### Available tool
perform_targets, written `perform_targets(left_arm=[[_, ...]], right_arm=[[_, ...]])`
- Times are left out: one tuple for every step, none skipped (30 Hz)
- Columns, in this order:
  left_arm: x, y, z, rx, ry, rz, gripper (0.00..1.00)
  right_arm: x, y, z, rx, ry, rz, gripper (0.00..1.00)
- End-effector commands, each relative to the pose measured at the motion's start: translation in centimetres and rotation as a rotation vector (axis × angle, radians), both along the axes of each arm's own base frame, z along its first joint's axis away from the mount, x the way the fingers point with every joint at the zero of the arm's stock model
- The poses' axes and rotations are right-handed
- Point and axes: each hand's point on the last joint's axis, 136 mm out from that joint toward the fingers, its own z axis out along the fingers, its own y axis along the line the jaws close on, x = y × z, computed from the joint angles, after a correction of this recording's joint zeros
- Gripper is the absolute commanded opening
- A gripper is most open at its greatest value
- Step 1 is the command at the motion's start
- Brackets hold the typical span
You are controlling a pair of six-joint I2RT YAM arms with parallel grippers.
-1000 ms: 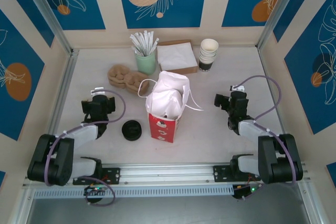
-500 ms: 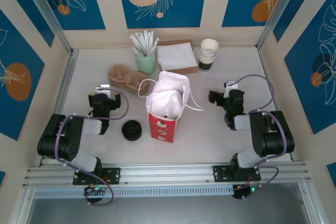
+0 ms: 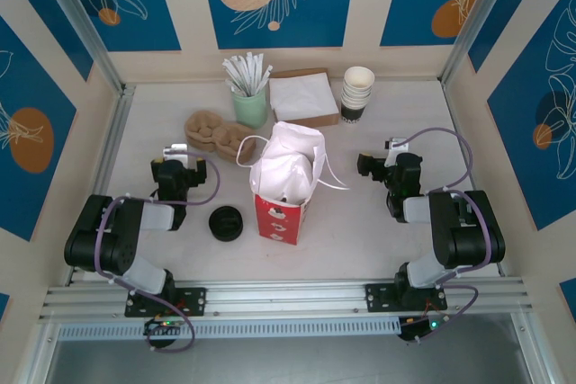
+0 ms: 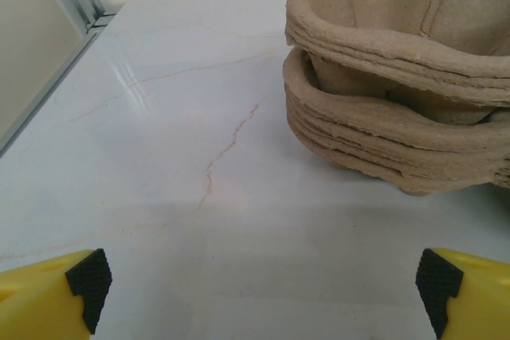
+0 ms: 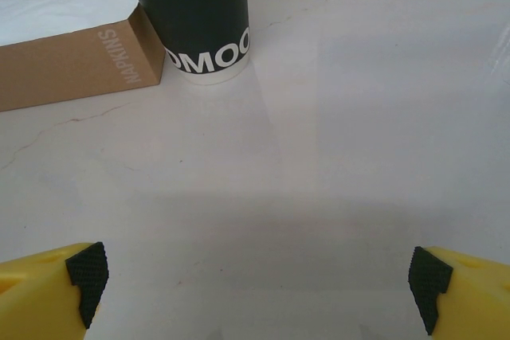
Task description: Pack the takeout coffee
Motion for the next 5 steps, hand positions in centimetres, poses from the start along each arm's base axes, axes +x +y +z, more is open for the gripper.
perform_targets(left_arm=[[0.35, 0.25, 0.70, -0.011, -0.035, 0.000, 0.99], [0.39, 0.26, 0.73, -0.012, -0.035, 0.000, 0.99], [0.34, 0.26, 0.65, -0.011, -0.033, 0.000, 0.99], [0.37, 0.20, 0.78, -0.012, -0.037, -0.002, 0.99], [0.36, 0.25, 0.74, -0.011, -0.036, 0.000, 0.99]], right_arm=[[0.77, 0.06, 1.47, -0.008, -0.056, 0.014, 0.99], [0.80, 0.06, 1.47, -0.008, -0.056, 0.014, 0.99], [0.80, 0.05, 1.50, -0.008, -0.057, 0.014, 0.99], [0.81, 0.05, 1.48, -0.008, -0.057, 0.014, 0.99], [0.79, 0.06, 1.47, -0.008, -0.056, 0.014, 0.99]])
